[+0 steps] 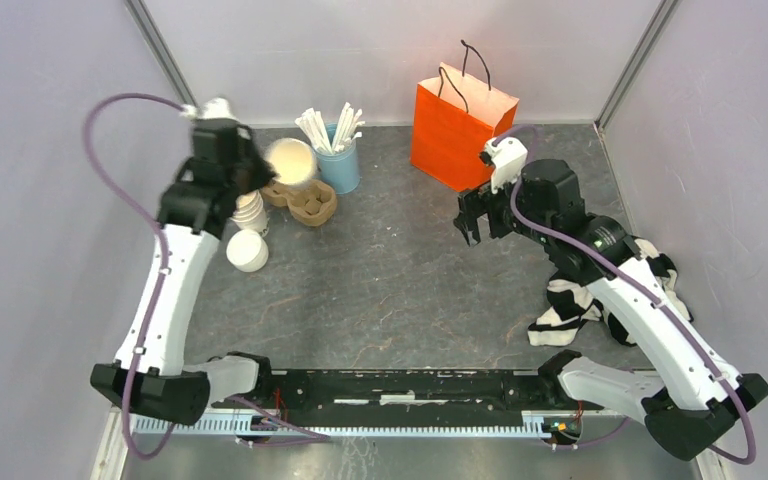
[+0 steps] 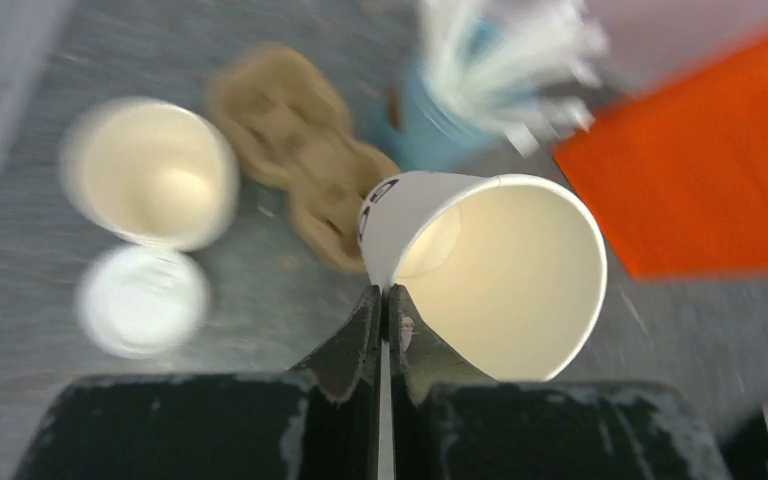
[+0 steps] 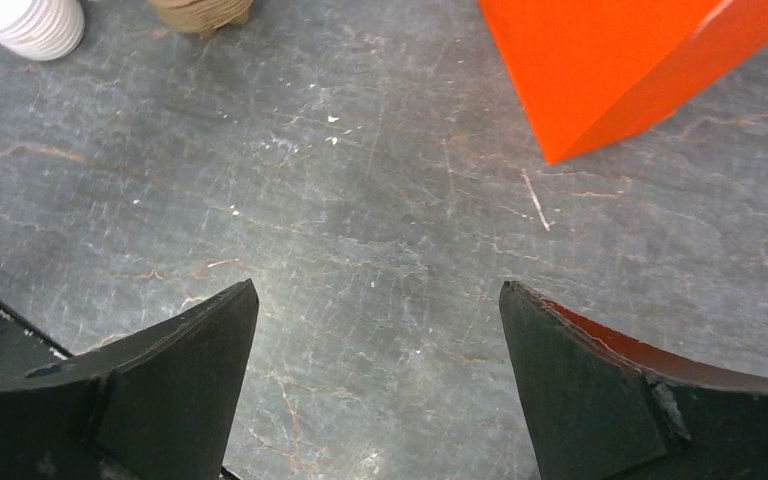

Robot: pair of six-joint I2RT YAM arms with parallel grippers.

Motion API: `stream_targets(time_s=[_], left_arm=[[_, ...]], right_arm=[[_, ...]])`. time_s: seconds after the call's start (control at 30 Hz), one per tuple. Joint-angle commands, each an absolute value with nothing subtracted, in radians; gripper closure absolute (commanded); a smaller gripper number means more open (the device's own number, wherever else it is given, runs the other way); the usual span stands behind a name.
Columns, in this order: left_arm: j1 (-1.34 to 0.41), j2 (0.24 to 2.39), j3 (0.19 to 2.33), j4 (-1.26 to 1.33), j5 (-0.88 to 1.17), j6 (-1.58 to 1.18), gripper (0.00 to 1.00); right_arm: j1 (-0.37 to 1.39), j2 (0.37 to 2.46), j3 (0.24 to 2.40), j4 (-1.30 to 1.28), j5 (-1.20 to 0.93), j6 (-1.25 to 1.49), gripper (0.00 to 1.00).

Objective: Pack the takeout coffee

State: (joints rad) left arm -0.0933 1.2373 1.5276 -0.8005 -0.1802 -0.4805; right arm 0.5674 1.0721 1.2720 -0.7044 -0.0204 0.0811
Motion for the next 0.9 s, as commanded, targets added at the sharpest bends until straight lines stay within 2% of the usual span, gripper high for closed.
stream_targets(time_s=[0.0, 0.2, 0.37, 0.5, 0.87], left_arm=[[-0.381, 1.213, 1.36, -0.688, -0.158, -0.604, 0.98], [-0.732, 1.261, 1.138, -0.451, -0.193, -0.718, 0.98], [-0.921, 1.421, 1.161, -0.367, -0.199, -0.693, 0.98], [-0.978, 1.514, 1.183, -0.313, -0.148, -0.678, 0.98], [-1.05, 1.684, 1.33, -0.381, -0.136, -0.601, 0.98]], right_arm=[[0.566, 1.014, 1.336, -0.728, 0.087, 0.086, 0.02], [0.567, 0.907, 1.301, -0.766, 0.172, 0.127, 0.02], [0.568, 0.852, 1.28, -0.816, 0.2, 0.17, 0.02], [0.566, 0.823, 1.263, -0.815, 0.206, 0.2, 0.02], [0.567, 0.811, 1.237, -0.794, 0.178, 0.233, 0.02]])
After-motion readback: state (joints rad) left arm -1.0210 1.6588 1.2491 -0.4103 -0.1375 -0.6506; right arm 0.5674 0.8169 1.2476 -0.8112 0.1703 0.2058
